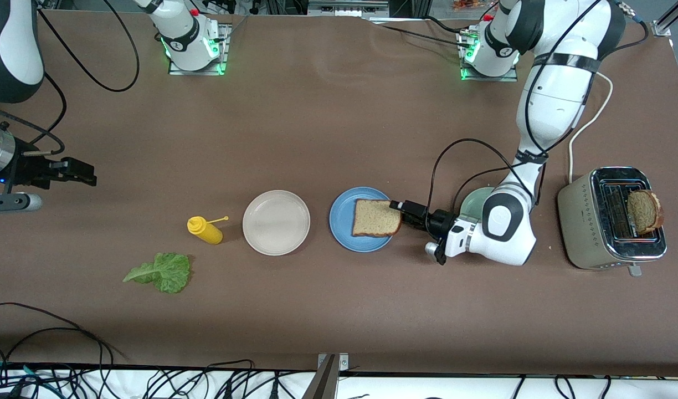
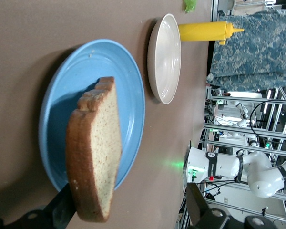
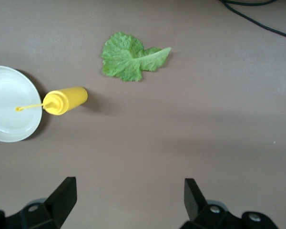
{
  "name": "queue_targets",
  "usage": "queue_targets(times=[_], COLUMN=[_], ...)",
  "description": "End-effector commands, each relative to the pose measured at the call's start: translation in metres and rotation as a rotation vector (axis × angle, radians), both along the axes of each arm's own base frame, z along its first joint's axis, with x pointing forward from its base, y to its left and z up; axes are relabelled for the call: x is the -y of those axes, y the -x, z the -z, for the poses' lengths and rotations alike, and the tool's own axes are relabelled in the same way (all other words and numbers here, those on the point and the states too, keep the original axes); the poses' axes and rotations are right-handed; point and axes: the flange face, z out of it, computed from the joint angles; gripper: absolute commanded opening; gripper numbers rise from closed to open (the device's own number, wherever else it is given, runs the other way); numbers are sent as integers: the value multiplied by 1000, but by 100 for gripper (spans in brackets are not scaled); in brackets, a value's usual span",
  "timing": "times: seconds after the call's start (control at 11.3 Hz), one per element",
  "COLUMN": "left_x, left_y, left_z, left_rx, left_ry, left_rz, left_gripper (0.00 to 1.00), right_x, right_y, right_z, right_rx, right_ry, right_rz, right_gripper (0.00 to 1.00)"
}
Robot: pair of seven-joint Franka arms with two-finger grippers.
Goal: Make sandwich in blue plate with both arms
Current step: 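Lay the bread on the blue plate while the right gripper reaches out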
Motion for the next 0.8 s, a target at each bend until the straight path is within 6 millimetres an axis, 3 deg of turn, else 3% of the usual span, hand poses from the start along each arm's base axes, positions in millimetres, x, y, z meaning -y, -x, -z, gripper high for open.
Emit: queue_targets(times=[0.0,0.27,0.53,0.71], left_x=[3,-1,2,0], left_y=[-1,2,2,2], left_z=[-26,-23,-18,-15], left_rx=[-21,6,45,81], left_ry=[-62,-141,-205,-273], left_rz=[-4,61,87,124], left_gripper=[100,100,100,100], right_x=[4,4,9,10], right_y=[-20,-31,-47,-49], right_z=[28,56,92,96], right_rx=[13,4,35,39], right_ry=[-31,-34,-45,-43], right_rz=[12,6,-116,-140], right_gripper=[100,100,100,100])
